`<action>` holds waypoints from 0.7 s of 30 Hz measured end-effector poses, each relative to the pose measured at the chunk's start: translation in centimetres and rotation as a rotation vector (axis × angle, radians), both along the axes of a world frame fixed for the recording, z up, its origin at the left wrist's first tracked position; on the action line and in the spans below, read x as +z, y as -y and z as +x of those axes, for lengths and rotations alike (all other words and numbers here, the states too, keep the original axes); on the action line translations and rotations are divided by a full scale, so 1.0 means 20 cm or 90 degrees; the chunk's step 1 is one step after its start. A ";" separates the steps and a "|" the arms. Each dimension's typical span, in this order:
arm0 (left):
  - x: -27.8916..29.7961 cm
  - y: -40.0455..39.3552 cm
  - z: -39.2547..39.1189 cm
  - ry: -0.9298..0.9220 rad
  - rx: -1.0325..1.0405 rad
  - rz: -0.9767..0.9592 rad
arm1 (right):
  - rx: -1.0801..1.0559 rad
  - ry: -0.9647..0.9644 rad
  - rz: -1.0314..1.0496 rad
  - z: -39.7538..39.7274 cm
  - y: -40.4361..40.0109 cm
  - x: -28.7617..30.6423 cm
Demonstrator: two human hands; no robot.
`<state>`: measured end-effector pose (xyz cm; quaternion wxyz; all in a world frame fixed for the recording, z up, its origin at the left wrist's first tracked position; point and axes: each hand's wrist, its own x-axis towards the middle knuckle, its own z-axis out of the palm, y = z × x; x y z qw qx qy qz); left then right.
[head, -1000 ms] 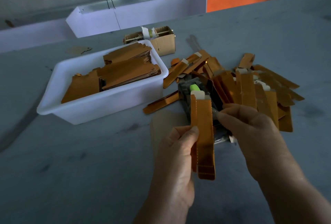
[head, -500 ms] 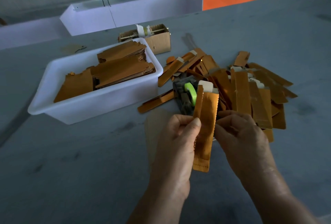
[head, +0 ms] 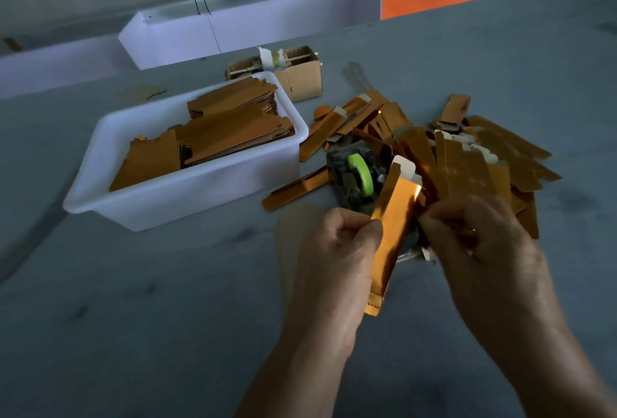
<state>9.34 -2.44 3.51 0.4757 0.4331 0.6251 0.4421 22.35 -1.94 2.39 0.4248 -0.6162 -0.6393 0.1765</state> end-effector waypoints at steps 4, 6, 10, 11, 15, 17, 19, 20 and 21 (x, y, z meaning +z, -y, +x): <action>0.01 0.03 -0.03 0.039 0.003 0.003 | 0.197 -0.327 -0.165 0.04 0.03 0.10; 0.01 0.05 -0.04 0.032 -0.012 0.013 | 0.258 -0.315 -0.190 0.03 0.04 0.10; 0.00 0.07 -0.07 0.043 -0.041 -0.002 | 0.296 -0.267 -0.181 0.02 0.04 0.07; 0.01 0.08 -0.08 0.053 -0.049 -0.013 | 0.296 -0.249 -0.179 0.02 0.04 0.07; 0.02 0.08 -0.09 0.059 -0.067 -0.020 | 0.289 -0.175 -0.163 0.01 0.04 0.09; 0.03 0.08 -0.09 0.053 -0.073 -0.014 | 0.279 -0.140 -0.148 0.01 0.04 0.10; 0.03 0.07 -0.08 0.060 -0.080 -0.013 | 0.255 -0.143 -0.145 0.01 0.03 0.10; 0.03 0.07 -0.08 0.059 -0.085 -0.013 | 0.243 -0.148 -0.150 0.01 0.03 0.10; 0.03 0.08 -0.08 0.050 -0.089 -0.010 | 0.235 -0.150 -0.156 0.01 0.03 0.10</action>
